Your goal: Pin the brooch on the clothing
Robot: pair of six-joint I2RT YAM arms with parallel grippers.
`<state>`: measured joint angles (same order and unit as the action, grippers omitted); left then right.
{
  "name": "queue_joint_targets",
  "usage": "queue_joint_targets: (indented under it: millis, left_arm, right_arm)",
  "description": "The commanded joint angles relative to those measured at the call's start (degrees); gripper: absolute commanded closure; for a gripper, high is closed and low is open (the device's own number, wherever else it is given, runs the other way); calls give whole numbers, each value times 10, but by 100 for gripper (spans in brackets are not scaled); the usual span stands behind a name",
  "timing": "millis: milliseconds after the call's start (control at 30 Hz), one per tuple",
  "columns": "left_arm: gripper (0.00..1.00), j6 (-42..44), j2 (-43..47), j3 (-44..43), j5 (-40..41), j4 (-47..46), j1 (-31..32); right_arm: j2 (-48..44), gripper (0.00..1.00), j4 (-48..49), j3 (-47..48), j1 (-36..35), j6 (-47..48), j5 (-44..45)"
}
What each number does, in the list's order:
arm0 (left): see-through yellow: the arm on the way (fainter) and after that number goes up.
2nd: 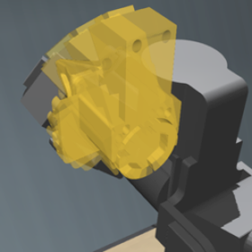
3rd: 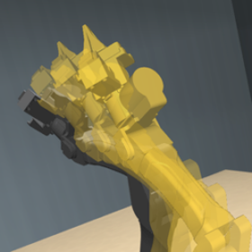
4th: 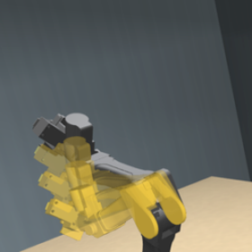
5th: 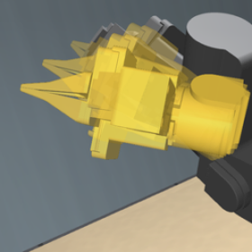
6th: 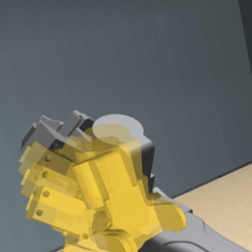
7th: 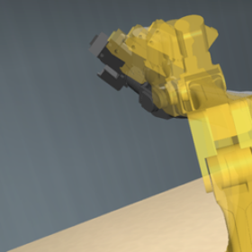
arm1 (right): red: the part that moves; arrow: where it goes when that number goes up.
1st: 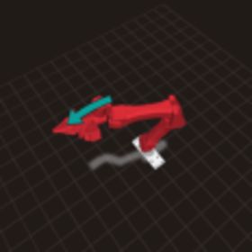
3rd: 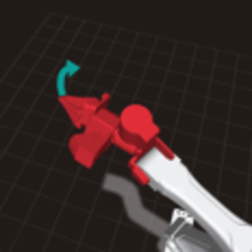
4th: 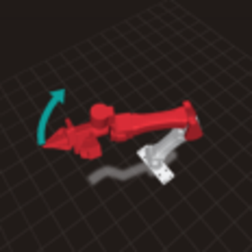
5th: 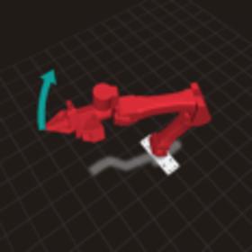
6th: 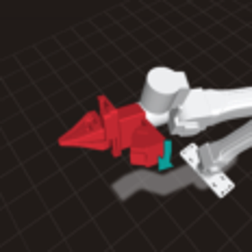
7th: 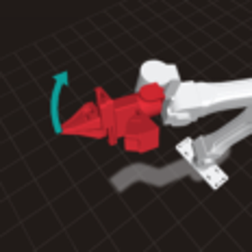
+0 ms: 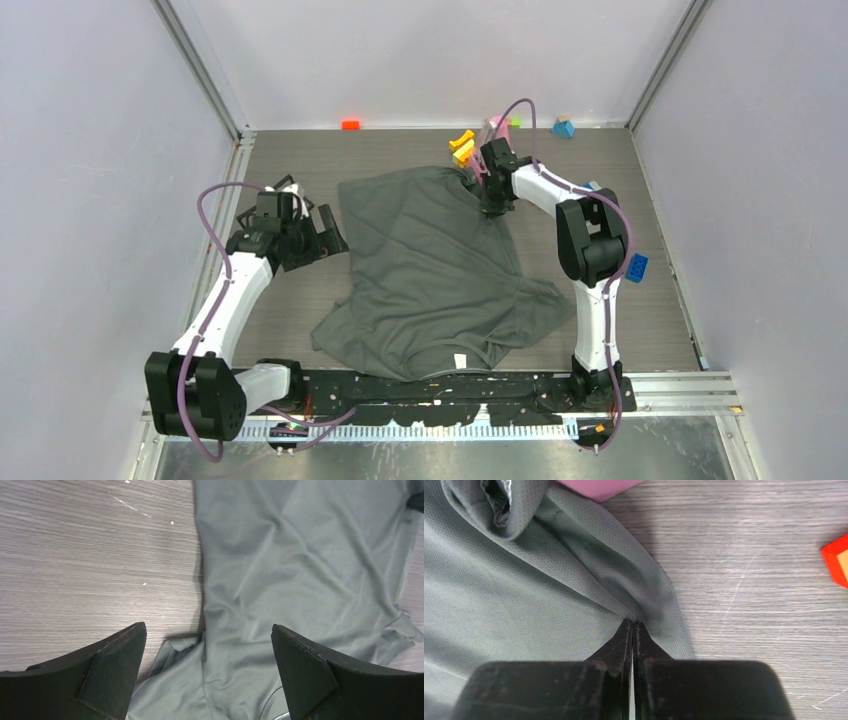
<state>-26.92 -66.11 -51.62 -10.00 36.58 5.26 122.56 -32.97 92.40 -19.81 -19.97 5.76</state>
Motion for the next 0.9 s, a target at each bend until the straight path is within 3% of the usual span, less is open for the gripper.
queue_joint_targets:
  millis: [0,133,200,267,300,433,633,867]
  left_arm:
    - [0,25,9,-20,22,13,-12]
    - [0,27,6,-24,23,12,-23]
    - [0,31,0,-32,28,10,-31]
    - [0,34,-5,-43,41,12,-43]
    - [0,34,-4,-47,53,8,-49]
    - [0,34,33,-24,141,-69,-64]
    - [0,35,-46,-59,113,-87,-142]
    - [4,57,-169,-116,201,-146,-154]
  right_arm:
    - [-7,98,12,5,16,8,27]
    - [-9,98,10,9,20,13,21]
    - [-10,94,7,16,21,18,10]
    - [-16,78,-1,23,20,21,0]
    - [-23,65,-3,29,21,22,-3]
    - [-58,42,-23,36,21,20,-28]
    - [-162,33,-33,3,21,9,-73]
    - [-297,28,-4,-90,20,-17,-140]
